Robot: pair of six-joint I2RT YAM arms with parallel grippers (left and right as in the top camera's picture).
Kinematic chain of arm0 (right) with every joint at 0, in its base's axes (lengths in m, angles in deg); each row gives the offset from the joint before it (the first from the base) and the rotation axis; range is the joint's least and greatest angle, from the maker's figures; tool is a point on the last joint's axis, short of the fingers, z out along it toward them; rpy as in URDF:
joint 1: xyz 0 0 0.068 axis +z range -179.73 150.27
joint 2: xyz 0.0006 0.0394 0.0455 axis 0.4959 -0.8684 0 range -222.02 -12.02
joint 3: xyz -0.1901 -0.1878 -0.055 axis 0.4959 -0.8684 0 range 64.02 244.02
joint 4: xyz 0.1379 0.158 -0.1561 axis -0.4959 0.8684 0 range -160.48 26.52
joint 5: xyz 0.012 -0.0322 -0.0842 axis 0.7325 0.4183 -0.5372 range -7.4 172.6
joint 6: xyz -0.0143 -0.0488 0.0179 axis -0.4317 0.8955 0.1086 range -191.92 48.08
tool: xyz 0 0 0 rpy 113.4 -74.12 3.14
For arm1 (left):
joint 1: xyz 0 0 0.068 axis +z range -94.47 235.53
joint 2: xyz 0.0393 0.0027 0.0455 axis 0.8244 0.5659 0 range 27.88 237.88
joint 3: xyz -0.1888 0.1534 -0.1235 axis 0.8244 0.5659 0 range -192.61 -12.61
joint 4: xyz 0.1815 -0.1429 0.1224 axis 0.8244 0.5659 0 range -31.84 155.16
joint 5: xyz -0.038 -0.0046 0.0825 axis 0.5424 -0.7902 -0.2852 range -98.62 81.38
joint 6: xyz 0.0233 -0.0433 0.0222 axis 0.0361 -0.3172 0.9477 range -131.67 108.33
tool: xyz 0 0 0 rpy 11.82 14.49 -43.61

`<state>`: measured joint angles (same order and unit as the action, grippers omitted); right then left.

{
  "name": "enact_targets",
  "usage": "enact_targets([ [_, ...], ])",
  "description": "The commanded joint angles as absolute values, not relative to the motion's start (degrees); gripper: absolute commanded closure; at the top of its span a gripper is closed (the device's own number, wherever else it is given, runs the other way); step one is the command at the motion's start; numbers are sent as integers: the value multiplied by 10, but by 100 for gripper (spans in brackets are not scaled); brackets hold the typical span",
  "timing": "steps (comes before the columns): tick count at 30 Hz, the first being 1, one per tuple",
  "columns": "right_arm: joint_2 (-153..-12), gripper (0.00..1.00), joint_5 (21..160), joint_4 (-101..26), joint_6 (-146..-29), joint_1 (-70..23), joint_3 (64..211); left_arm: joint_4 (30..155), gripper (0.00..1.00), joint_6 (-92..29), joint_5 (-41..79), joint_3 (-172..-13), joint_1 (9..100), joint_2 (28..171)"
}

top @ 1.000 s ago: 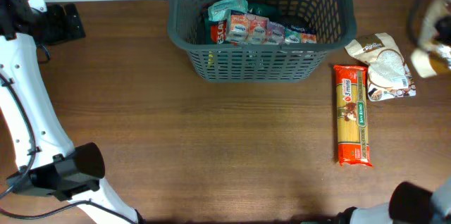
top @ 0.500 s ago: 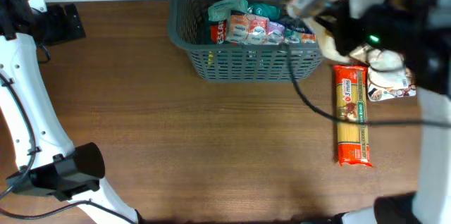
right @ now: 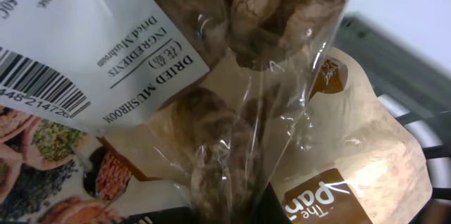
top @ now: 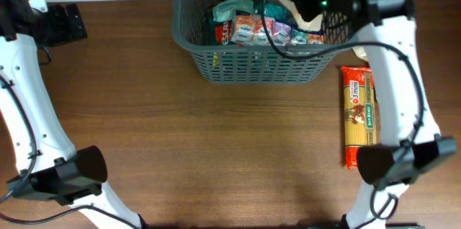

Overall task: Pack container
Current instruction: 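Carry the mushroom bag with the right gripper and release it into the basket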

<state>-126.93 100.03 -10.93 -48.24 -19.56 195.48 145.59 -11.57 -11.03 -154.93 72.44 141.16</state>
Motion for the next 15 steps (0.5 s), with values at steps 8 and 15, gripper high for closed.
enact_targets([
  [8, -1325, 29, 969, -120, -553, -197, 1961, 1457, 1, -123, -114, -1549, 726, 1414],
  [15, -1280, 30, 969, -109, -594, -197, 1965, 1456, 1, -123, -114, -1549, 726, 1414],
])
